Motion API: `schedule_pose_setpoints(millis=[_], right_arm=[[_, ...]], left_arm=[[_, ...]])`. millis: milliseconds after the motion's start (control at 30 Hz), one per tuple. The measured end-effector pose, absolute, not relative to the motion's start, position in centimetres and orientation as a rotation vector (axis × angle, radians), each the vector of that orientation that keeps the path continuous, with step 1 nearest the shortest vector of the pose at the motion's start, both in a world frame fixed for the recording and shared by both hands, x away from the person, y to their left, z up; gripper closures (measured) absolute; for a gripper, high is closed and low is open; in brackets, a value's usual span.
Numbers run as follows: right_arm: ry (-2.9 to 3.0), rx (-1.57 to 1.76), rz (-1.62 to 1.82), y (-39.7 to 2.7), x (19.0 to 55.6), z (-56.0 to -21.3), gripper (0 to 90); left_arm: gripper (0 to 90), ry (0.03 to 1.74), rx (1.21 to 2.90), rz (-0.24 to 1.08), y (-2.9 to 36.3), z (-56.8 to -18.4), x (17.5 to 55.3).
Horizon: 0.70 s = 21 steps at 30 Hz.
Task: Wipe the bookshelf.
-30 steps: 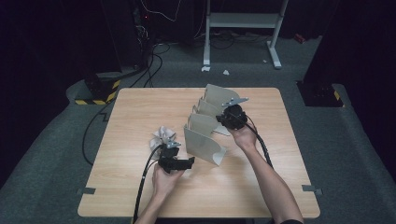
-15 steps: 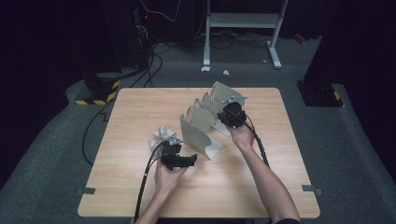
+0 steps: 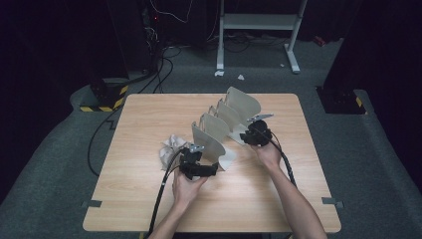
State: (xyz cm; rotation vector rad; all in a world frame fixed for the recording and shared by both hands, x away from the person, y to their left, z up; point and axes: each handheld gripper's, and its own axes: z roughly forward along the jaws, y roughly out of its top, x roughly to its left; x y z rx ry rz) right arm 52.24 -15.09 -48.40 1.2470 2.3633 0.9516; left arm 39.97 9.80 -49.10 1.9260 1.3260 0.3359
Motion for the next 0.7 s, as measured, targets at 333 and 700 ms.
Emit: schedule_pose_setpoints(millis=[333, 700], right_arm=[[2.326, 1.320, 0.869, -17.1, 52.4, -50.4, 73.2], [2.354, 1.266, 0.832, -16.1, 52.2, -51.1, 67.2]], left_arm=[[8.7, 1.354, 1.926, 0.345, 8.7, -49.0, 40.6], [11.6, 1.397, 1.907, 0.361, 8.5, -48.8, 41.5]])
